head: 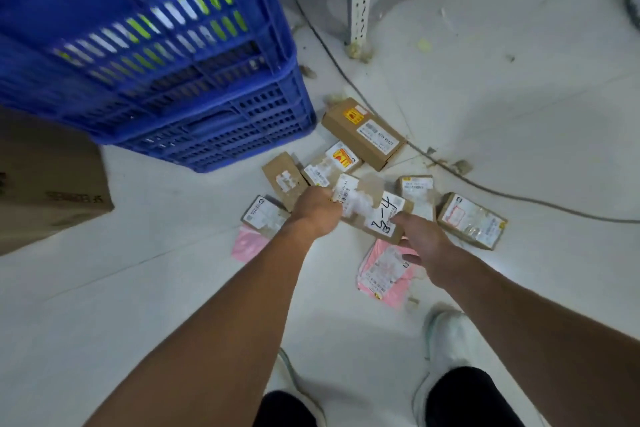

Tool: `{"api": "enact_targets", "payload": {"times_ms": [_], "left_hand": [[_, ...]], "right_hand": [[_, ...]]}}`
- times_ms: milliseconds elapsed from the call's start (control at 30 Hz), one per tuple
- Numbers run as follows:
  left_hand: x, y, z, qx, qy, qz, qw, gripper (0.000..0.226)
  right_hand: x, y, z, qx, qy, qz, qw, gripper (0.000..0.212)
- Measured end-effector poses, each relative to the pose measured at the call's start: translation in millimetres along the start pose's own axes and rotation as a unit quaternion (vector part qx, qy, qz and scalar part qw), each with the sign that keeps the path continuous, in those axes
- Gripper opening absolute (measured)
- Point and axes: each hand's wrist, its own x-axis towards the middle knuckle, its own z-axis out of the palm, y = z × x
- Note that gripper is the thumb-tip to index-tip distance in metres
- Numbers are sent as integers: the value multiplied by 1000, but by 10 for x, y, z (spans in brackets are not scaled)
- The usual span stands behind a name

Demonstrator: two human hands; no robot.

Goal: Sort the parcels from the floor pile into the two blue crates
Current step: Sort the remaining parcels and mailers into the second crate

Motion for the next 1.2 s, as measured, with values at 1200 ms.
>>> {"api": "enact_targets", "payload": {"times_ms": [1200], "left_hand": [[-4800, 349, -4355, -276, 204, 207, 916, 19]], "right_hand": [[-6181, -2367, 996, -98, 12, -410, 907, 20]]}}
